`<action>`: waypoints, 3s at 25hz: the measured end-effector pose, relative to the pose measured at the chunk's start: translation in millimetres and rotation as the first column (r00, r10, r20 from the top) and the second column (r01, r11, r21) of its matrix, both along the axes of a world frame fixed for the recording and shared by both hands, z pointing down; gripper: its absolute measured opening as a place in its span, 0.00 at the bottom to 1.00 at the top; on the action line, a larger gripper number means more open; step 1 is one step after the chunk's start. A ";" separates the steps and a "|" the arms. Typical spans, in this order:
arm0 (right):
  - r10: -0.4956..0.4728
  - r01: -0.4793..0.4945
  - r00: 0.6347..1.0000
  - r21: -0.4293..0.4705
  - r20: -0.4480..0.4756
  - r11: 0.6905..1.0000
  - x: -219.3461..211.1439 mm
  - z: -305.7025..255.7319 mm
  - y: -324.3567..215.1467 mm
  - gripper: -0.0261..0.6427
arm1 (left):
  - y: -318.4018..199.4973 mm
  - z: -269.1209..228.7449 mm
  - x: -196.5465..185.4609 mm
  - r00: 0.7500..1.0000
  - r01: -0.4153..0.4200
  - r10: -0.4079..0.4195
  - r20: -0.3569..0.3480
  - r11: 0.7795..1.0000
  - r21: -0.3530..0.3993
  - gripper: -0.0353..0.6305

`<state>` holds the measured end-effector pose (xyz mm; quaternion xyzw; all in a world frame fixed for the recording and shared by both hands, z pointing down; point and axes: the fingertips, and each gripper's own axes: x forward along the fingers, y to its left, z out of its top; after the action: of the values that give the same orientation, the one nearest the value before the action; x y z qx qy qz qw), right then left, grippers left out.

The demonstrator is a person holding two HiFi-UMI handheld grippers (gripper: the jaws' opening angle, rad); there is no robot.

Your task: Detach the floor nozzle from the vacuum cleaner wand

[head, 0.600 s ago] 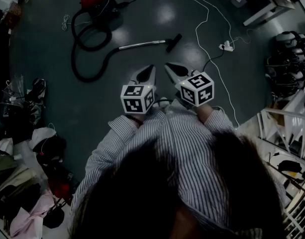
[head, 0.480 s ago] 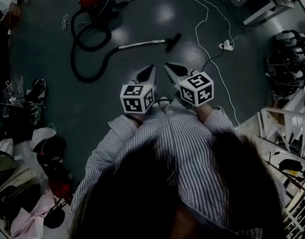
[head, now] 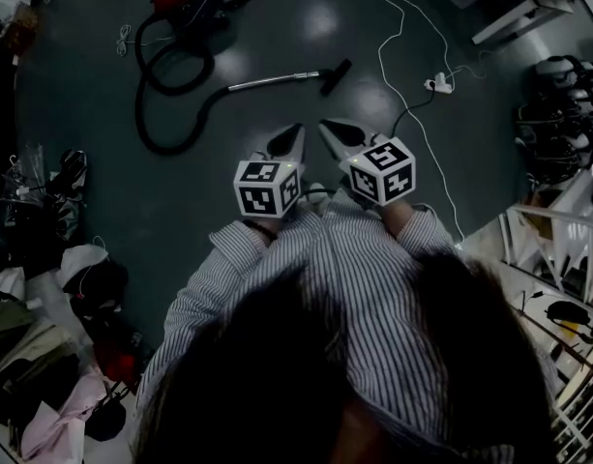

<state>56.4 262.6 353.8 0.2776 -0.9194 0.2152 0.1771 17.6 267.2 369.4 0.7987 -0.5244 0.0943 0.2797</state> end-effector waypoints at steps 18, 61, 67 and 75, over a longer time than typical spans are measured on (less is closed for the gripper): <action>0.043 -0.037 0.993 -0.055 0.110 0.998 20.2 -5.1 -24.8 0.04 | -16.4 -1.0 6.3 0.998 0.050 -0.050 -0.026 0.999 -0.001 0.06; 0.244 -0.229 0.967 -0.171 0.074 0.958 -91.4 44.9 -332.4 0.04 | -321.0 72.0 -147.3 0.998 -0.040 0.032 -0.047 0.983 -0.177 0.06; 0.211 -0.204 0.977 -0.168 0.021 0.964 -95.3 66.3 -350.4 0.04 | -330.5 88.0 -153.4 0.999 -0.035 0.030 -0.025 0.981 -0.192 0.06; 0.196 -0.198 0.980 -0.175 -0.033 0.964 -77.4 114.2 -368.8 0.04 | -335.6 134.8 -129.8 0.994 -0.107 0.113 0.013 0.970 -0.220 0.06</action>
<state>-21.0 -106.3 468.1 0.3524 -0.8631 0.3106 0.1857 -112.2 -68.4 504.2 0.7896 -0.4691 0.1770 0.3537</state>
